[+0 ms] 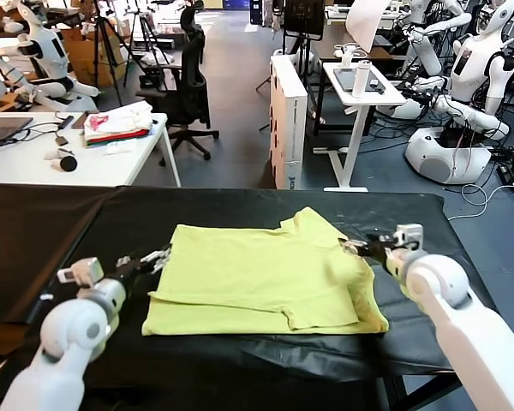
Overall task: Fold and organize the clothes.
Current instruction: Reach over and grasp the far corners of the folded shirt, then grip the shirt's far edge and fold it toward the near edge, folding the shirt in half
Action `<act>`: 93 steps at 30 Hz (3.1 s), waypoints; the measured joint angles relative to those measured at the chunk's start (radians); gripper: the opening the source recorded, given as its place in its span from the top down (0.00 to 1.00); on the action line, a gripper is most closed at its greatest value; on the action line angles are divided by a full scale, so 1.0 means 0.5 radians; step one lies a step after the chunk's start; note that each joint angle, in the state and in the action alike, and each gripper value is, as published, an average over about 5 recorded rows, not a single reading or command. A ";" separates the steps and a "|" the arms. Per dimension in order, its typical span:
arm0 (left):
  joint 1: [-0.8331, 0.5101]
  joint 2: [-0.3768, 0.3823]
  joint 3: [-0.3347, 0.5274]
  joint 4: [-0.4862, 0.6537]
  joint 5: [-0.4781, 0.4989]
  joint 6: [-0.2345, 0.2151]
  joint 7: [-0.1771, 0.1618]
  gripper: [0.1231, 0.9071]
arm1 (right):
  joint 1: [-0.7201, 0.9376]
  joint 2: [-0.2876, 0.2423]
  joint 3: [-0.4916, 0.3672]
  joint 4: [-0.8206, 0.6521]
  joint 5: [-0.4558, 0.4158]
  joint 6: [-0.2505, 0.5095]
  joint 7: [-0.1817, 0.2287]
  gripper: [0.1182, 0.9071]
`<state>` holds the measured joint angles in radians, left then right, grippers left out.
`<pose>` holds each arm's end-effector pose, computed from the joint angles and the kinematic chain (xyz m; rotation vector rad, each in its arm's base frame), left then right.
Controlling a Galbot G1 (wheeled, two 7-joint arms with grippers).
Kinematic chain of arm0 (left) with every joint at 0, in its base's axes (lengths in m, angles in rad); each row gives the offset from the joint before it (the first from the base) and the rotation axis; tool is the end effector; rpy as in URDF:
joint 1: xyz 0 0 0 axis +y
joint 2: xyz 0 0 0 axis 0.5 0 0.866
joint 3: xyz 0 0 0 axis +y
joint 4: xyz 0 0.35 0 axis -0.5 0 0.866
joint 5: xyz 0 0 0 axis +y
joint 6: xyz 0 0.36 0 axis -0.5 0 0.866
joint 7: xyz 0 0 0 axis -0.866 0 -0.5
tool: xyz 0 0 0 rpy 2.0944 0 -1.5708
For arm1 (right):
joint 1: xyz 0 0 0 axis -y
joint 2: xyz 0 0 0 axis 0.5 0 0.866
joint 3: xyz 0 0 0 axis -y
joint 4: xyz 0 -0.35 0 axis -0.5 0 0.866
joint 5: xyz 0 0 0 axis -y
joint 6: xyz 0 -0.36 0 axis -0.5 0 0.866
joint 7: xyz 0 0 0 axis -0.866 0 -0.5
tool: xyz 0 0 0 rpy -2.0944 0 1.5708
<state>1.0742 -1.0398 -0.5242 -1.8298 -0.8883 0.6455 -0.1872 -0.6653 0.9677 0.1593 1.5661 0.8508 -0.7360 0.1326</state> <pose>0.3419 0.1307 -0.2315 -0.1199 -2.6304 0.3288 0.4472 -0.0938 -0.2109 0.3063 -2.5270 -0.0327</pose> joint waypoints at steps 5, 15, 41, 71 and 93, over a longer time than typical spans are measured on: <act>-0.229 0.001 0.108 0.240 0.038 0.011 0.072 0.00 | 0.132 0.059 -0.080 -0.166 -0.086 0.034 -0.039 0.00; -0.549 -0.046 0.290 0.635 0.221 -0.084 0.220 0.00 | 0.243 0.150 -0.162 -0.412 -0.163 0.065 -0.081 0.00; -0.737 -0.107 0.422 1.000 0.329 -0.102 0.343 0.01 | 0.290 0.187 -0.225 -0.536 -0.226 0.057 -0.138 0.18; -0.660 -0.110 0.399 0.903 0.341 -0.158 0.417 0.90 | 0.223 0.199 -0.148 -0.485 -0.245 0.259 -0.197 0.97; -0.125 0.045 0.085 0.210 0.098 -0.152 0.353 0.91 | -0.322 -0.101 0.211 0.281 -0.003 0.050 -0.026 0.97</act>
<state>1.0118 -1.0173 -0.4819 -1.7248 -0.8394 0.5697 -0.0105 -0.8264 0.9172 0.2647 1.7068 0.8491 -0.7111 0.1198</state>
